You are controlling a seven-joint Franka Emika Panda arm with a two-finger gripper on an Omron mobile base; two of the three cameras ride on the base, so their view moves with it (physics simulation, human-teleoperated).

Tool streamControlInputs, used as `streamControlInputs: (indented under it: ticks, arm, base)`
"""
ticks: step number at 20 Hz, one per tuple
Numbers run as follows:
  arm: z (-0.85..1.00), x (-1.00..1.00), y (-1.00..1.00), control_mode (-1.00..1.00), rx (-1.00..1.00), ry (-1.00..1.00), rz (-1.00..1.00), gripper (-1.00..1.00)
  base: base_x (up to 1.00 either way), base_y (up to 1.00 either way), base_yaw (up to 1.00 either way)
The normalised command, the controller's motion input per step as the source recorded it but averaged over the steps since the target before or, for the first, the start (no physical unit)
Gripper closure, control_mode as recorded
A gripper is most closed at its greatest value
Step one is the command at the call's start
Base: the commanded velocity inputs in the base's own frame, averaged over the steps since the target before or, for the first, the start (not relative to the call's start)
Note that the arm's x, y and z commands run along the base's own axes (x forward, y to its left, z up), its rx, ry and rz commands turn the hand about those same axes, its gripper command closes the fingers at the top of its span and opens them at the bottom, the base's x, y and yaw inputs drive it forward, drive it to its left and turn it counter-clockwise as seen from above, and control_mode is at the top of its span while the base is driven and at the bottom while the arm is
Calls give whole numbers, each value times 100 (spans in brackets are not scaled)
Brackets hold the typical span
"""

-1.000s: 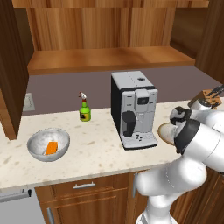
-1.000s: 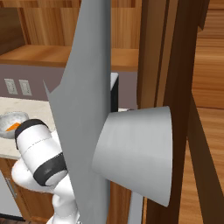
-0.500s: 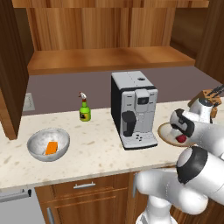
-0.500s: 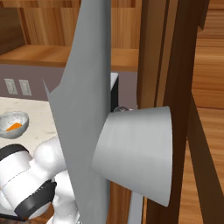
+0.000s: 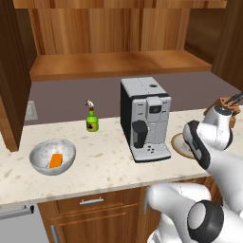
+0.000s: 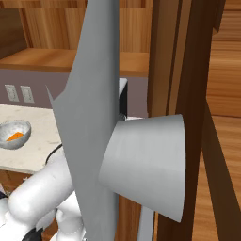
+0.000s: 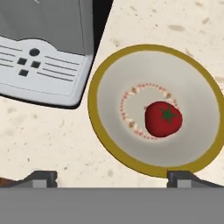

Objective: Pick both bowls and place them on the counter. Then place the cheese in one bowl and place the tomato in the other bowl.

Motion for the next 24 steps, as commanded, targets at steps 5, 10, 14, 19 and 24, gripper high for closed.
streamControlInputs:
  ticks: [5,10,14,19,24]
  arm:
    - [37,-33,35,-100,0,0,0,-100]
    - [34,-33,36,-100,4,0,-5,-100]
    - [28,-35,35,-100,8,0,-7,-100]
    - [24,-35,34,-100,7,0,-9,-100]
    - [19,-34,32,-100,4,-5,-12,-100]
  base:
    - [0,0,0]
    - [0,0,0]
    - [0,0,0]
    - [0,0,0]
    - [0,0,0]
